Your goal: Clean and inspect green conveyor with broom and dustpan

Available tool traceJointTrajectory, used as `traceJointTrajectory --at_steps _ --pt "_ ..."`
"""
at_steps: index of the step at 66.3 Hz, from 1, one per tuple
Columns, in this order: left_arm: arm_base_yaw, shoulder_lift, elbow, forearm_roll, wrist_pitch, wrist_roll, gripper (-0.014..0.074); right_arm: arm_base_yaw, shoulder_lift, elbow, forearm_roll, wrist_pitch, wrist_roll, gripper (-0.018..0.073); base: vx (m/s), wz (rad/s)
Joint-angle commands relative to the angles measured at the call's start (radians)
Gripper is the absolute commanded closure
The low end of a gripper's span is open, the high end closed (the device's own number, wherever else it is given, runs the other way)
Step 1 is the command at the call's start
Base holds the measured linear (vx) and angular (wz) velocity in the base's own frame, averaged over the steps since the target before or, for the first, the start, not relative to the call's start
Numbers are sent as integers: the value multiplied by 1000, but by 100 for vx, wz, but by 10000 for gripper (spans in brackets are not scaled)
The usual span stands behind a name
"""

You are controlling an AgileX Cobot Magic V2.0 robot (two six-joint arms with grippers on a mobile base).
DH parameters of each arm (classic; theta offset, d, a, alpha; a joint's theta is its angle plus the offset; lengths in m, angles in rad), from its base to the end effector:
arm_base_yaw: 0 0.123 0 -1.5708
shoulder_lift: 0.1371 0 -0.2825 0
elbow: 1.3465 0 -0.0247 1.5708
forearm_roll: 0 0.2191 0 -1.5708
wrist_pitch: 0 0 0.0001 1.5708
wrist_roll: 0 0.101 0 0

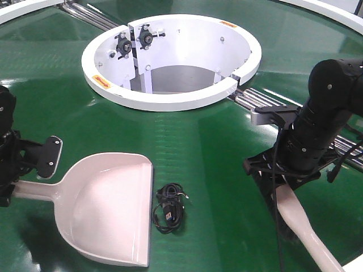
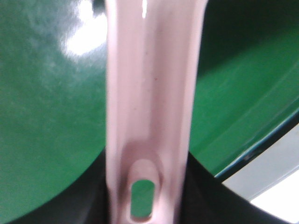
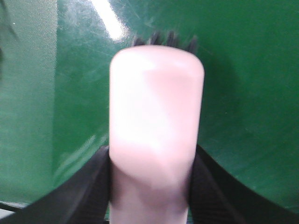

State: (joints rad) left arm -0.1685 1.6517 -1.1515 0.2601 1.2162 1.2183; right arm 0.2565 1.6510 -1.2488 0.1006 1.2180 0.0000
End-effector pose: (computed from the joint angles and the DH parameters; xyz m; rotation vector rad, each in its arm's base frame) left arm 0.2673 -0.0208 0.2356 -2.0002 -2.1802 -0.2670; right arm 0.2691 0.0804 0.2540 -0.3471 3.0931 0.1543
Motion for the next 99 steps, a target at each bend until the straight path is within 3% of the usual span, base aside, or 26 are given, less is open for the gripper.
traceJointTrajectory --at_steps 1,26,44,99 --pt "-18 -26 -28 -16 31 -19 620 -1 -47 -26 4 12 0 569 0 0" --pt "-45 4 -35 -58 31 -26 620 -1 -47 -26 4 12 0 569 0 0" --pt "-48 22 -66 -139 31 -28 620 -1 -47 -26 4 12 0 569 0 0" --pt "-55 34 -67 -173 31 -27 620 -1 -47 -26 5 12 0 569 0 0"
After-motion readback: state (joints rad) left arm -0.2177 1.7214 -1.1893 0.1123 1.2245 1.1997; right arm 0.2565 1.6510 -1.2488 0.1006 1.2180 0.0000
